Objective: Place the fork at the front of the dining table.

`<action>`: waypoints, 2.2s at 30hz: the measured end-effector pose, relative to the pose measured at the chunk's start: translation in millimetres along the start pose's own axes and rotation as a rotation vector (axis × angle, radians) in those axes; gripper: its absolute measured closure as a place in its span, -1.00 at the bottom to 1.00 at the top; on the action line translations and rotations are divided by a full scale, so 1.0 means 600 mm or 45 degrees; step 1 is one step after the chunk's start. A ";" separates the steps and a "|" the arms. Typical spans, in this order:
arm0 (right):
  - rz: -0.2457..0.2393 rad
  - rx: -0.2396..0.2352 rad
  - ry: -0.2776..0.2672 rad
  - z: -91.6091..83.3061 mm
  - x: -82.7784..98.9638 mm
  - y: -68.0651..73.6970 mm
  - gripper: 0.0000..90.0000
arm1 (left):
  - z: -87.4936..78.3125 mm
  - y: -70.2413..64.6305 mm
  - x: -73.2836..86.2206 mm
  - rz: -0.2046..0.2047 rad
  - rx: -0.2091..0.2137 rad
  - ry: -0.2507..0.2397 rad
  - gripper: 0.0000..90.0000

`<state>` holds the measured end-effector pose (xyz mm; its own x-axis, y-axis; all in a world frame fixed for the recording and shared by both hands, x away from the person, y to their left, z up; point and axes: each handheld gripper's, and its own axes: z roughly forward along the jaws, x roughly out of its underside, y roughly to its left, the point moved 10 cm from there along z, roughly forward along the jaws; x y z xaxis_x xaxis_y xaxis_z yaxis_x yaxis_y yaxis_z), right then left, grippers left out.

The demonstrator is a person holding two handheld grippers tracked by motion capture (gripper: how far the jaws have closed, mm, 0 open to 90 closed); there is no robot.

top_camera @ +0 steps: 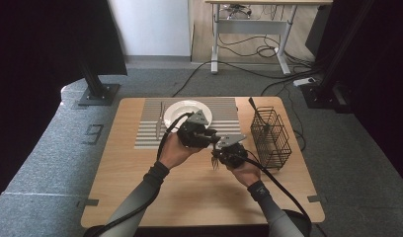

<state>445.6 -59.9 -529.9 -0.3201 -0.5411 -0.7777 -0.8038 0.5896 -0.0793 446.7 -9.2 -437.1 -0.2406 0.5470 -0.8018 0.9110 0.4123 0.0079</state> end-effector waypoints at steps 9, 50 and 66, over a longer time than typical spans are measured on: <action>0.016 0.019 0.010 -0.005 0.006 -0.013 0.87 | -0.017 0.009 0.048 0.007 -0.124 -0.004 -0.51; 0.132 0.141 0.043 0.009 0.001 -0.128 0.87 | -0.005 -0.019 0.373 -0.202 -0.266 0.201 -1.00; 0.203 0.204 0.123 0.070 -0.015 -0.184 0.88 | 0.005 -0.024 0.384 -0.203 -0.226 0.259 -0.98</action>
<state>557.9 -95.0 -540.4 -0.4892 -0.4835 -0.7258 -0.6519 0.7556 -0.0639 379.3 108.9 -623.6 -0.4541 0.5927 -0.6653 0.7882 0.6153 0.0102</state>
